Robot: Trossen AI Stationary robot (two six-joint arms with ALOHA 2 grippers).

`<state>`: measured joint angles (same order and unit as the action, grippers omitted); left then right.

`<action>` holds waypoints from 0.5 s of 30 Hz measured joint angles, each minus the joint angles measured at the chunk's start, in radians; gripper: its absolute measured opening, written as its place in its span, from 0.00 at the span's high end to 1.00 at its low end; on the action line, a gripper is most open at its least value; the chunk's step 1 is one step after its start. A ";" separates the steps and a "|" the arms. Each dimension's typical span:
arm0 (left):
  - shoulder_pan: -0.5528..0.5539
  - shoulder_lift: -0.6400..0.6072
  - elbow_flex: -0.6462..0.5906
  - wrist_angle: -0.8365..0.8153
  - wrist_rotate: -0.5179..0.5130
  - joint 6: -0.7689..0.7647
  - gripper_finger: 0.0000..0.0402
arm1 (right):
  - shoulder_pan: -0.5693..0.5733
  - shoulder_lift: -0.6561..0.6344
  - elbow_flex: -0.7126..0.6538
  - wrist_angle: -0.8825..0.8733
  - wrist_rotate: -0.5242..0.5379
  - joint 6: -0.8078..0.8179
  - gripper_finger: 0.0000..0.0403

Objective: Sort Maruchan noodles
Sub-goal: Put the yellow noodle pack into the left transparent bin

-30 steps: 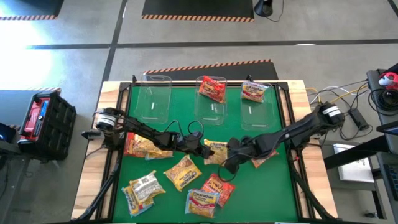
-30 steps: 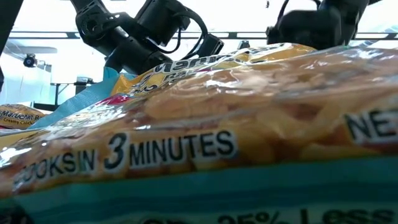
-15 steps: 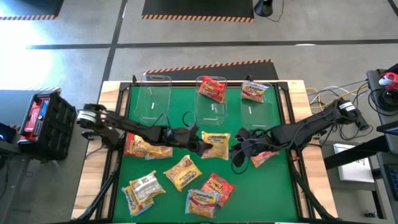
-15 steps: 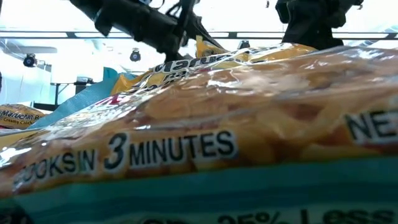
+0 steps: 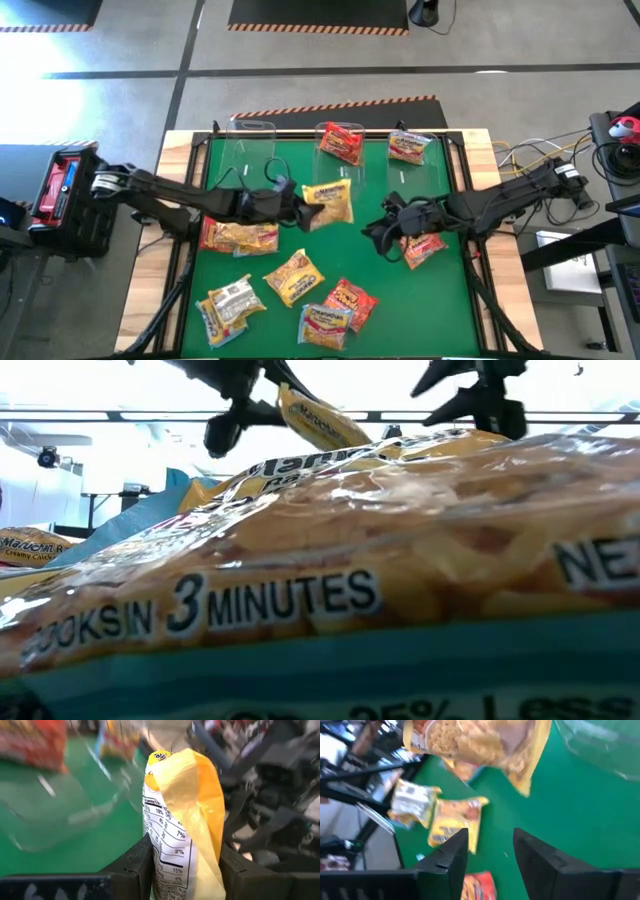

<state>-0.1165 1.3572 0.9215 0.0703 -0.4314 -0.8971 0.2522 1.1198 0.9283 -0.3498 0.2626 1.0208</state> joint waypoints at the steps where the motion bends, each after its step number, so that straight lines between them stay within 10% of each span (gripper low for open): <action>1: 0.000 -0.015 0.000 0.003 -0.031 0.017 0.71 | -0.010 0.000 0.000 0.027 0.000 -0.025 0.60; 15: 0.001 -0.179 0.000 0.141 -0.241 0.285 0.71 | -0.186 0.006 0.001 0.591 0.001 -0.271 0.48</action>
<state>-0.1158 1.1785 0.9215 0.2112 -0.6724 -0.6117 0.0664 1.1256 0.9291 0.2413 0.2633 0.7496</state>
